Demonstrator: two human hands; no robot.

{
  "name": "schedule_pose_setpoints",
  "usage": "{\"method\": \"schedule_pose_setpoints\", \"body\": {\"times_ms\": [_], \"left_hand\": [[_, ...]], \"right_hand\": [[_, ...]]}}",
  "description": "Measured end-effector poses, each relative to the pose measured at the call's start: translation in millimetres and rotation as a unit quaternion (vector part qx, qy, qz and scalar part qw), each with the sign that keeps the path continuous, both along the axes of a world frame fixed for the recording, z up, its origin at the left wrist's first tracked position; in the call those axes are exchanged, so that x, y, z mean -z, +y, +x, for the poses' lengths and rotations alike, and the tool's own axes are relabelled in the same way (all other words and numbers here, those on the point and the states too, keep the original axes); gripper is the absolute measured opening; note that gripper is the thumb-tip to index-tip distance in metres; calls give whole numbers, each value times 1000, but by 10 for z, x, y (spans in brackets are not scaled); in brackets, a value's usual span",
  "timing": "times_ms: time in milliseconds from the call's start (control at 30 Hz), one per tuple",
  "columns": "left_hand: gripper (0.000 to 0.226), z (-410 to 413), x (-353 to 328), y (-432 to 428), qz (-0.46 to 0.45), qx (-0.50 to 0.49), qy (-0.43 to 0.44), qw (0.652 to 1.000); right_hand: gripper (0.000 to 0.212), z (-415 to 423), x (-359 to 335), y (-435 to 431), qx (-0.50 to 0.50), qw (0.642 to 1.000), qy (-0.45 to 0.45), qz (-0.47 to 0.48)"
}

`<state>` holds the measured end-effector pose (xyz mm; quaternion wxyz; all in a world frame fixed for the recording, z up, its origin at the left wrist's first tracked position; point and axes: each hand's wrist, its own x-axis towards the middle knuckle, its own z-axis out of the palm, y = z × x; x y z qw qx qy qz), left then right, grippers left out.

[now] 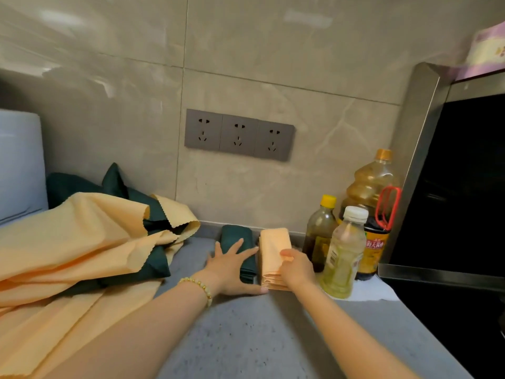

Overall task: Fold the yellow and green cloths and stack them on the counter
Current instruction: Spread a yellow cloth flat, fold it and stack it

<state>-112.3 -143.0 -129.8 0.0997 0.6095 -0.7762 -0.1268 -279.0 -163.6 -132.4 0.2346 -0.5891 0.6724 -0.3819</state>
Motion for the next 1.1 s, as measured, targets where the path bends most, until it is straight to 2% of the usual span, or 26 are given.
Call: {"method": "schedule_pose_setpoints", "body": {"times_ms": [233, 333, 433, 533, 700, 833, 933, 1000, 1100], "left_hand": [[90, 52, 128, -49, -54, 14, 45, 997], [94, 49, 138, -58, -63, 13, 34, 997], [100, 36, 110, -18, -56, 6, 42, 998], [104, 91, -6, 69, -76, 5, 48, 996], [82, 583, -540, 396, -221, 27, -34, 974], [67, 1336, -905, 704, -291, -41, -38, 955], [70, 1971, -942, 852, -250, -144, -25, 957], [71, 2300, -868, 881, -198, -211, -8, 957], [64, 2671, -676, 881, -136, -256, 54, 956]], "right_hand": [[42, 40, 39, 8, -38, 999, -25, -2], [43, 16, 52, -1, -50, 999, -19, 2], [40, -18, 30, 54, -61, 998, -1, -7], [37, 3, -75, 152, -57, 995, 60, -60], [32, 243, -447, 403, -108, 976, 109, -155], [30, 713, -800, 599, -188, 965, 75, -165], [36, 1197, -969, 732, -252, 954, 85, -137], [46, 1513, -994, 772, -290, 951, 69, -80], [61, 1950, -960, 752, -320, 947, 35, 15]]}}
